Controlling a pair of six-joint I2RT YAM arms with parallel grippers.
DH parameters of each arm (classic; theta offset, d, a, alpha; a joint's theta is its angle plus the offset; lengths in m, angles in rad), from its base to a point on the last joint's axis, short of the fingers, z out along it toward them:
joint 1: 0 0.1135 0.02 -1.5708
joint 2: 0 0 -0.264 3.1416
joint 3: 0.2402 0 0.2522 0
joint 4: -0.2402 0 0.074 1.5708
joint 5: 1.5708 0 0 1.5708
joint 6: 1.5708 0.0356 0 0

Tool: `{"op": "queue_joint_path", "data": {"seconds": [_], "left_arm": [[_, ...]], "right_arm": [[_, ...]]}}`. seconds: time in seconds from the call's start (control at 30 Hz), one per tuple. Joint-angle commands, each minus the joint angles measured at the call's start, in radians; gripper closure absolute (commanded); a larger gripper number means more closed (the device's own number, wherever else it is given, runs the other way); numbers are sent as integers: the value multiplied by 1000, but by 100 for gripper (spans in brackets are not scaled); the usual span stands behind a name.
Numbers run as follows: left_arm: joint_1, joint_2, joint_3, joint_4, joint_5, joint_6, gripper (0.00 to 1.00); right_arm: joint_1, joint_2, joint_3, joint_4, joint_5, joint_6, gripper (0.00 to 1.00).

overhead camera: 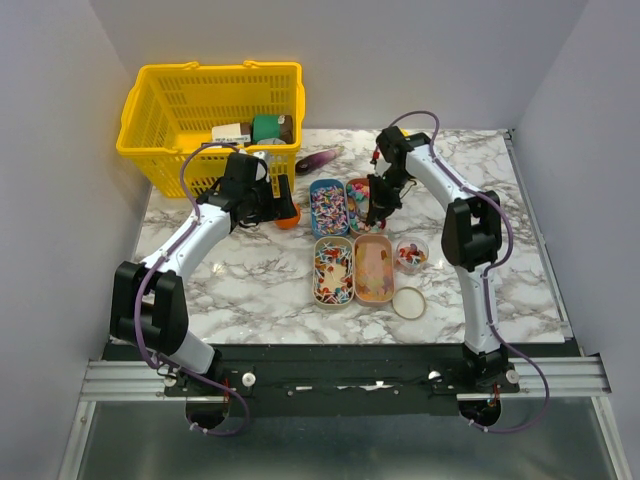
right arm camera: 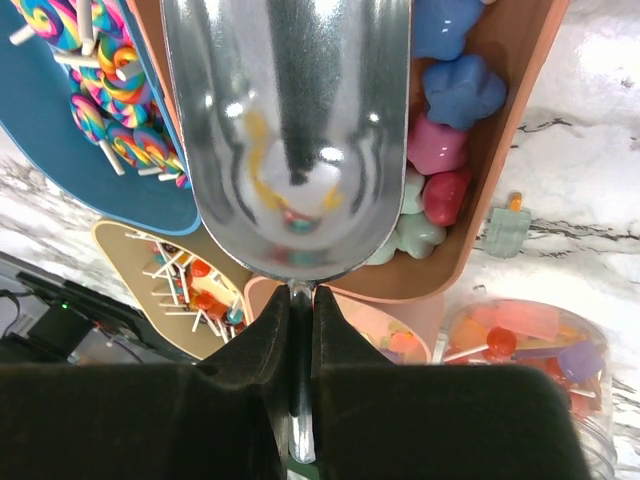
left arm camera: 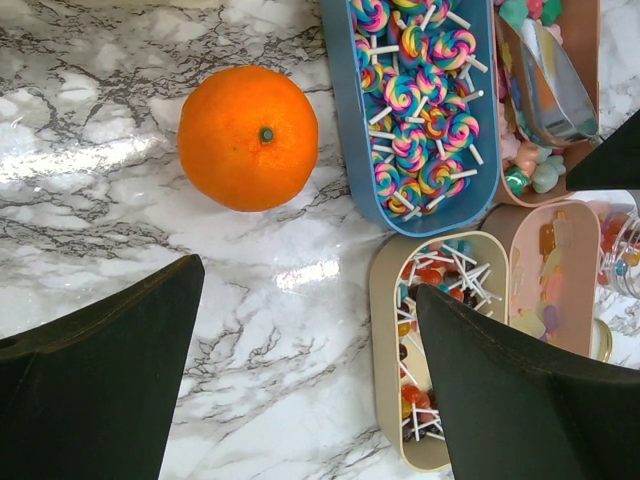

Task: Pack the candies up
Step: Scoop the fake candies from the storage box.

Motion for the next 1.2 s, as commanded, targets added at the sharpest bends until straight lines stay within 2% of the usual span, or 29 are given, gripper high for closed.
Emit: {"op": "queue_joint_path", "data": {"seconds": [0.0,0.63,0.97,1.17], "left_arm": [[8,-4,-9,-6,-23,17,1],[20,15,1,-12,-26,18,1],[24,18,4,-12,-26,17,1],[26,21,5,-14,-24,17,1]], "right_arm": [[-8,62,-17,40,78,52,99],[-11,88,-53,130,243,103,99],[-9,19,-131,242,291,14,99],[-4,2,-128,235,302,-35,99]]}}
